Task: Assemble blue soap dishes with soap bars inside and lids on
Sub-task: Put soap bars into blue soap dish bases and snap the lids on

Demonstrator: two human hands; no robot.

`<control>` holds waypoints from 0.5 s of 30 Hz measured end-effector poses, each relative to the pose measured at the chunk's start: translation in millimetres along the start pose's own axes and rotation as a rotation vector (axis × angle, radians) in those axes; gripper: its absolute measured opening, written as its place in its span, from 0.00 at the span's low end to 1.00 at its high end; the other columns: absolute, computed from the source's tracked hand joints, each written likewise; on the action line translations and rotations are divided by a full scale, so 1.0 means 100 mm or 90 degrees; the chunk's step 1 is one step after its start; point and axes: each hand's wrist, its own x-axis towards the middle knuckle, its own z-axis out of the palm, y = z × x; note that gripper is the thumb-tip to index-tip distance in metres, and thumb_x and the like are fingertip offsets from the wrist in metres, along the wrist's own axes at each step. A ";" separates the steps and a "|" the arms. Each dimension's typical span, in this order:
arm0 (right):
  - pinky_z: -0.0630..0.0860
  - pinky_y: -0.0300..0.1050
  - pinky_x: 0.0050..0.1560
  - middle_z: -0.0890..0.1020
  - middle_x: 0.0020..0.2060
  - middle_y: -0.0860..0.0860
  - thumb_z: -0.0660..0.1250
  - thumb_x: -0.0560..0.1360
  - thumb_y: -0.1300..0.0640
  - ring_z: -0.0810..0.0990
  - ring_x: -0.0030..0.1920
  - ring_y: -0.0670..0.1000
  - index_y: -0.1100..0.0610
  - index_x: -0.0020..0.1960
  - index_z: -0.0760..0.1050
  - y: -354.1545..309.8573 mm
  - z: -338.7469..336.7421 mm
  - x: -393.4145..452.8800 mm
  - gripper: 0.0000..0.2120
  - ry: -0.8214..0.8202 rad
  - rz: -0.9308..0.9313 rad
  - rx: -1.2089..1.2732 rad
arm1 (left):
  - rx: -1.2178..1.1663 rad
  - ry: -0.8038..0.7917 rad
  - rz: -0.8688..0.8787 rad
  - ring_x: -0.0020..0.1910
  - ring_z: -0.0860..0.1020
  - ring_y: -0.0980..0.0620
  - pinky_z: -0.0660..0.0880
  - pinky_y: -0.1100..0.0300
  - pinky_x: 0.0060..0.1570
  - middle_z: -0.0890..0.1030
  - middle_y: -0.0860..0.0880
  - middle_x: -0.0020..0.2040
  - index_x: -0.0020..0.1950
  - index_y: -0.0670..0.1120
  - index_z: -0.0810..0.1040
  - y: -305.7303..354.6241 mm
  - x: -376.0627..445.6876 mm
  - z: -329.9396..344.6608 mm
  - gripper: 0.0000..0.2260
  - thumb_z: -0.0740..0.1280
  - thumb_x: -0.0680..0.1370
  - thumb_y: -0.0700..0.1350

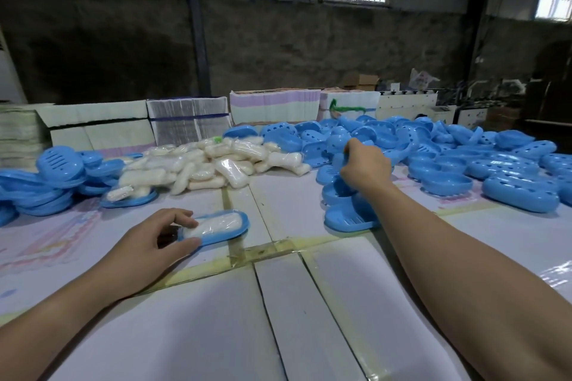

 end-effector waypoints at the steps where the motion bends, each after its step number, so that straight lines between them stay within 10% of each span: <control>1: 0.68 0.51 0.44 0.75 0.40 0.51 0.64 0.72 0.62 0.73 0.47 0.58 0.51 0.51 0.67 -0.04 -0.01 -0.01 0.11 0.012 -0.022 0.025 | 0.000 0.000 0.000 0.57 0.77 0.61 0.72 0.67 0.50 0.76 0.59 0.66 0.53 0.58 0.79 0.00 0.00 0.00 0.09 0.74 0.75 0.51; 15: 0.83 0.53 0.45 0.82 0.47 0.54 0.74 0.71 0.63 0.82 0.46 0.54 0.52 0.57 0.70 -0.87 -0.15 -0.53 0.20 -0.166 -0.093 0.681 | -0.008 0.011 -0.002 0.56 0.78 0.61 0.72 0.66 0.51 0.77 0.58 0.65 0.53 0.56 0.79 0.02 -0.01 0.00 0.10 0.76 0.74 0.48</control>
